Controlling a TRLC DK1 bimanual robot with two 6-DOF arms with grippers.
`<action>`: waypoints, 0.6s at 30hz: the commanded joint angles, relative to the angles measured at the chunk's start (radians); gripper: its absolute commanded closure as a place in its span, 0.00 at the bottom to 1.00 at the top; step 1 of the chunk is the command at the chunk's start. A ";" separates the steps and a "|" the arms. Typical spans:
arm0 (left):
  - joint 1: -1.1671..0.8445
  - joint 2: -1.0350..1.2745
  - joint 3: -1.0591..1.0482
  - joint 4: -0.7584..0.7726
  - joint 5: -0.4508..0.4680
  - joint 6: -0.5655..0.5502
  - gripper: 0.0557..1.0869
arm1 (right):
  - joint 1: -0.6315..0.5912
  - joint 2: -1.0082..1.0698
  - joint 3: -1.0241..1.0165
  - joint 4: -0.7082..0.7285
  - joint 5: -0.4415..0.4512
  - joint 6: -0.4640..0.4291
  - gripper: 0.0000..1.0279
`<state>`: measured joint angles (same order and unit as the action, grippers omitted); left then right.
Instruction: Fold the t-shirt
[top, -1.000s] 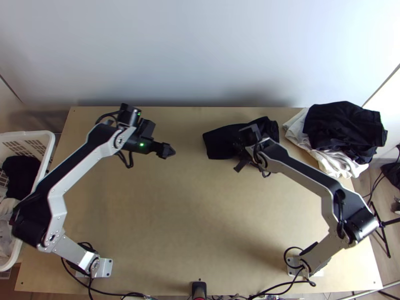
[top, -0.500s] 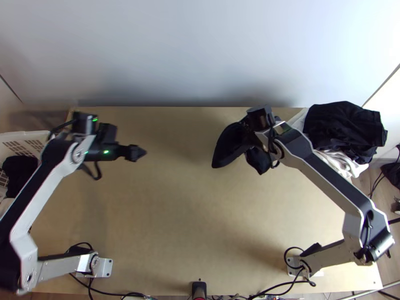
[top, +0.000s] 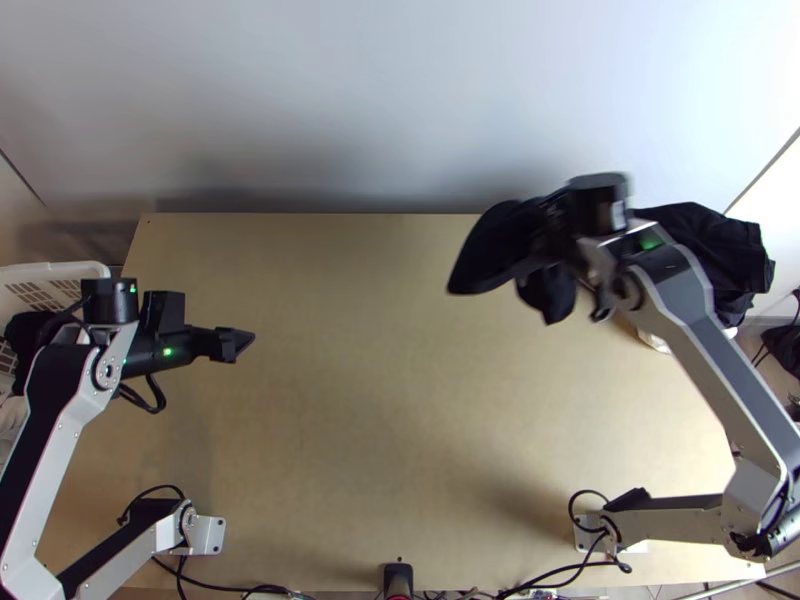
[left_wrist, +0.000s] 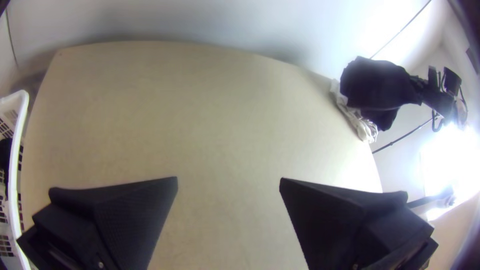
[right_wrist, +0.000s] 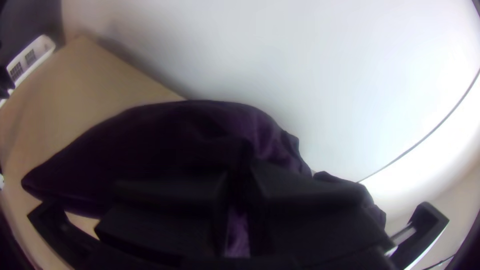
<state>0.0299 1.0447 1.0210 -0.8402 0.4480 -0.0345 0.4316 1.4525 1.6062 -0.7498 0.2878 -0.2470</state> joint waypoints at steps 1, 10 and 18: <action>0.018 -0.058 -0.058 -0.007 0.000 0.002 0.04 | -0.183 -0.044 0.086 -0.026 -0.007 -0.029 0.97; 0.016 -0.058 -0.070 -0.005 0.000 0.010 0.04 | -0.559 -0.032 0.198 0.004 -0.096 -0.135 0.97; 0.016 -0.058 -0.101 -0.002 0.000 0.025 0.04 | -0.821 0.098 0.325 0.059 -0.240 -0.206 0.97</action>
<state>0.0452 0.9897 0.9436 -0.8440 0.4477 -0.0181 -0.1719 1.4593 1.8248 -0.7258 0.1501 -0.4026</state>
